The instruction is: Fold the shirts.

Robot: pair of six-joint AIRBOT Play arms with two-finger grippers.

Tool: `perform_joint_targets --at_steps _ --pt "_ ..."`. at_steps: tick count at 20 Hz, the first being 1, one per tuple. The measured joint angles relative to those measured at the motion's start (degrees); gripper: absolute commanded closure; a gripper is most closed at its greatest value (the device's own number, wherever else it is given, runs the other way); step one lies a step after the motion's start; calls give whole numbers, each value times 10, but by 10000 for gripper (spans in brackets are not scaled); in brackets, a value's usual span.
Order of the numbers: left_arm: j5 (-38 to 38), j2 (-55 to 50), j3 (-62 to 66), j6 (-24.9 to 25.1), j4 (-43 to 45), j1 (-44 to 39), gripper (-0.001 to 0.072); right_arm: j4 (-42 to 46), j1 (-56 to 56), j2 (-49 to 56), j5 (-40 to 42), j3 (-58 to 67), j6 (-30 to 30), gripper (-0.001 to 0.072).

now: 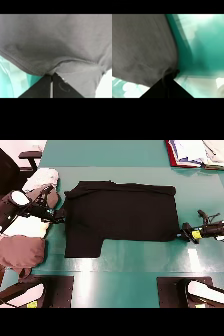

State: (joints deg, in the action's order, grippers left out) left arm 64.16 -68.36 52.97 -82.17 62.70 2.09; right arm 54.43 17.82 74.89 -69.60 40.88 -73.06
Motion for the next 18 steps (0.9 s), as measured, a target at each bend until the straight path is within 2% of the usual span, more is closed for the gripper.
perform_joint_targets --at_steps 3,6,13,18 --pt "0 35 34 0 0 0 685 -2 -23 -28 3 56 1 697" --pt "5 99 120 1 5 0 685 -5 -31 -86 -20 165 1 697" --pt "14 213 476 1 23 -1 685 2 -36 -213 -54 513 -12 697" --pt "6 229 662 -13 26 -1 686 77 -36 -256 -95 706 -50 697"
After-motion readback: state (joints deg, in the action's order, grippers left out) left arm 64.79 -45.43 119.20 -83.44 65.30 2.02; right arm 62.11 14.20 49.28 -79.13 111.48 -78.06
